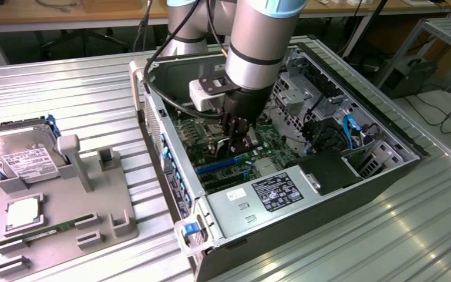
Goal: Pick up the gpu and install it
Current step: 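Insert the gpu into the slot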
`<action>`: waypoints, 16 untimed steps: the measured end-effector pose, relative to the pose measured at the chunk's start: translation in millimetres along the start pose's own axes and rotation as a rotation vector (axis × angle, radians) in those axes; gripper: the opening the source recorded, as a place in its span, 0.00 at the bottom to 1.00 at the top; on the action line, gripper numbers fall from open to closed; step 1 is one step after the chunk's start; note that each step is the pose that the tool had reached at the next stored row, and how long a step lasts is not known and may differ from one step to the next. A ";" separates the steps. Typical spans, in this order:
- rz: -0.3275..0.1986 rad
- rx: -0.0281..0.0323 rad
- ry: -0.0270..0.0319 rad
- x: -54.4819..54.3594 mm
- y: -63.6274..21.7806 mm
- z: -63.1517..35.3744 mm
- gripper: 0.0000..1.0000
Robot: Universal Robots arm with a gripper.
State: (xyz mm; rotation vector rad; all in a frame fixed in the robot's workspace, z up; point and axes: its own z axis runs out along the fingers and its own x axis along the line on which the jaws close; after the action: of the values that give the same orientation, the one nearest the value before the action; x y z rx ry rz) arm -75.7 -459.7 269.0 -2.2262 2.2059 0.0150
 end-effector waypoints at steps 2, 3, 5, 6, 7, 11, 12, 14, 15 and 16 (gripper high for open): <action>0.000 0.0000 0.0001 0.1 0.0 3.1 0.27; 0.000 0.0000 0.0001 0.1 0.0 4.4 0.27; 0.000 -0.0001 0.0002 0.1 0.3 5.7 0.27; 0.000 -0.0001 0.0003 0.1 0.8 5.7 0.27; 0.000 -0.0001 0.0002 0.1 1.2 5.8 0.27; 0.000 0.0000 0.0001 0.1 1.9 6.9 0.27; 0.000 0.0000 0.0000 0.1 2.2 7.2 0.27; 0.000 0.0001 -0.0001 0.1 3.0 8.1 0.27; 0.000 0.0001 -0.0002 0.1 3.1 8.7 0.27; 0.000 0.0000 -0.0001 0.1 3.2 9.3 0.27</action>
State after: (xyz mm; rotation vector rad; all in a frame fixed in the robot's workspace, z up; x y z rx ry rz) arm -78.9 -459.8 259.6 -2.2262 2.2058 0.0151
